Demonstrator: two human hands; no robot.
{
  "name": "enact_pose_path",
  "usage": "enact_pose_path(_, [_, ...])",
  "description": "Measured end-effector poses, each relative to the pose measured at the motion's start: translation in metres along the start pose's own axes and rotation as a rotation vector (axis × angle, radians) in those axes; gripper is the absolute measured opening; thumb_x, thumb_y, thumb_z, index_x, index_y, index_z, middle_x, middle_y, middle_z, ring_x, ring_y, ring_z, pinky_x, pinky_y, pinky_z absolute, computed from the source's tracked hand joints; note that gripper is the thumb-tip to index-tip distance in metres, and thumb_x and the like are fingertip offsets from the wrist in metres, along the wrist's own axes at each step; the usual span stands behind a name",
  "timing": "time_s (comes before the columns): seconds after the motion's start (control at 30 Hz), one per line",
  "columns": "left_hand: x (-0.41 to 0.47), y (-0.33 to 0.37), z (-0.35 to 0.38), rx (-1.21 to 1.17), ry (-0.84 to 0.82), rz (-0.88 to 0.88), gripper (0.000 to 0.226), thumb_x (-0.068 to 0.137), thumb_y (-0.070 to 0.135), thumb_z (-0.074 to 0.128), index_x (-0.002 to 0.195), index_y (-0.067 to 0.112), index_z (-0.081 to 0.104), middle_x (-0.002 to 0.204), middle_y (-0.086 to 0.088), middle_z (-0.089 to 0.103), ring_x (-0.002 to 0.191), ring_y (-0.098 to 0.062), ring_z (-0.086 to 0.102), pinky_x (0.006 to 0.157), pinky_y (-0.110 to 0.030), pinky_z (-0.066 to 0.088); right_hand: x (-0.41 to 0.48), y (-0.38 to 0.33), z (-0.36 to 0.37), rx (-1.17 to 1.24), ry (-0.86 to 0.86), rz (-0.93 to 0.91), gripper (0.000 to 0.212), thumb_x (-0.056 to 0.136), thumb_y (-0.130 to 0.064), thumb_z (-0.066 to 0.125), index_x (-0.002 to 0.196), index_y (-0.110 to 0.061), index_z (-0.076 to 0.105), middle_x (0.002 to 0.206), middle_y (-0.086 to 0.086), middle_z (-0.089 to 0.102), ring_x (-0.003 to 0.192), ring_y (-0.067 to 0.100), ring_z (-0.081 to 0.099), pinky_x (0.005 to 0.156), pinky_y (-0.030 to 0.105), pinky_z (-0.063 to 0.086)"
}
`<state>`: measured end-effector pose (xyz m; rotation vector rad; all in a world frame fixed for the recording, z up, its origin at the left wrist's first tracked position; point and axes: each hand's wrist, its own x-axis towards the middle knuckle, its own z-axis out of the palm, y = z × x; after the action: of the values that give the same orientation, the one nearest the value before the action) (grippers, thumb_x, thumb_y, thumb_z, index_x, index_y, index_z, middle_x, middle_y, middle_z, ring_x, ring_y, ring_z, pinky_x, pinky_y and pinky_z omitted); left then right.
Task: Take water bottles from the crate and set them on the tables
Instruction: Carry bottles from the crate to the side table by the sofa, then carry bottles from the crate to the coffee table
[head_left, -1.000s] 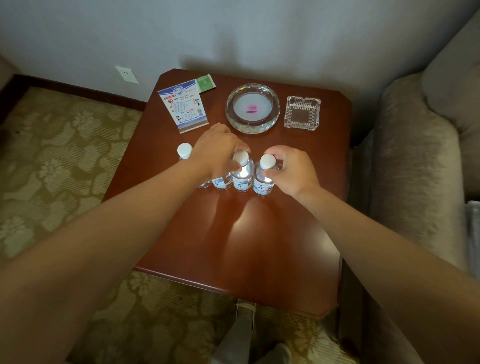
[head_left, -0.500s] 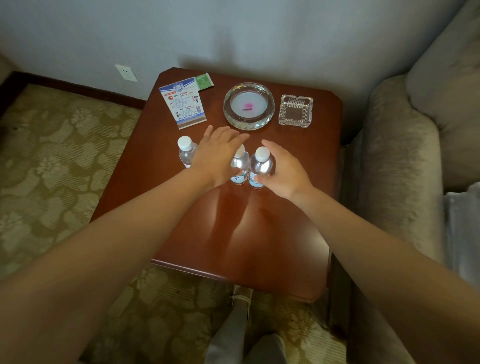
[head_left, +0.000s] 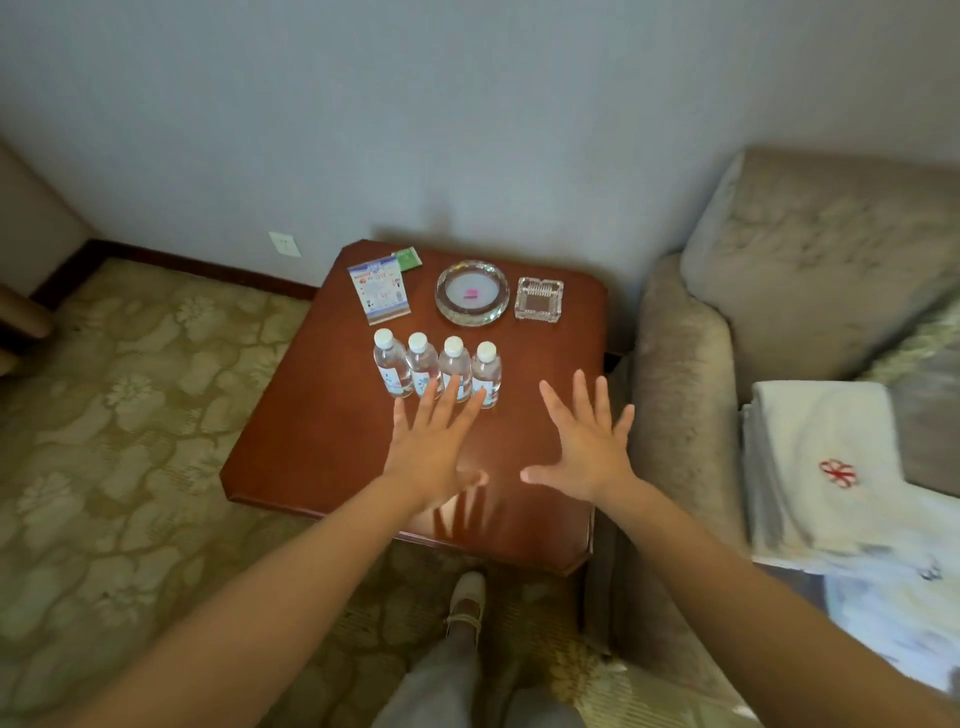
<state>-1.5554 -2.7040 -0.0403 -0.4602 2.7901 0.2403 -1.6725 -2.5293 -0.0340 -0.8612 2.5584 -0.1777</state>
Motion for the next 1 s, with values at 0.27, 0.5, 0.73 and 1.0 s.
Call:
enact_pose_path(0.27, [-0.067,0.051,-0.047,-0.064,0.037,0.0,0.099,0.085,0.072,0.05,0.153,0.04,-0.015,0.162,0.0,-0.026,0.148,-0.025,-0.027,0.116,-0.06,-0.009,-0.096,0.023,-0.059,0.011,0.032,0.063,0.131,0.064,-0.072,0.074,0.155,-0.039,-0.013,0.16,0.007,-0.032,0.142,0.032,-0.039,0.11,0.064,-0.022])
enact_pose_path(0.5, [-0.074,0.091,-0.071,-0.01,0.078,0.163,0.098,0.086,0.071,0.05,0.154,0.04,-0.014,0.162,-0.001,-0.024,0.148,-0.025,-0.025,0.118,-0.058,-0.006,-0.156,0.05,-0.071,0.061,0.152,0.178,0.131,0.063,-0.075,0.073,0.156,-0.038,-0.012,0.16,0.008,-0.031,0.143,0.034,-0.036,0.111,0.065,-0.019])
enact_pose_path(0.73, [-0.045,0.175,-0.084,0.088,-0.015,0.52,0.094,0.088,0.071,0.047,0.154,0.041,-0.013,0.163,-0.002,-0.024,0.149,-0.026,-0.022,0.117,-0.06,-0.006,-0.226,0.092,-0.052,0.165,0.253,0.483,0.123,0.07,-0.078,0.065,0.155,-0.039,-0.015,0.159,0.007,-0.034,0.14,0.032,-0.041,0.109,0.066,-0.02])
enact_pose_path(1.0, [-0.028,0.265,-0.087,0.27,-0.04,0.972,0.095,0.084,0.08,0.034,0.153,0.04,-0.017,0.163,-0.003,-0.023,0.151,-0.032,-0.016,0.115,-0.065,0.004,-0.298,0.095,-0.032,0.363,0.366,0.921,0.126,0.067,-0.076,0.07,0.155,-0.041,-0.012,0.159,0.005,-0.035,0.132,0.028,-0.048,0.108,0.068,-0.021])
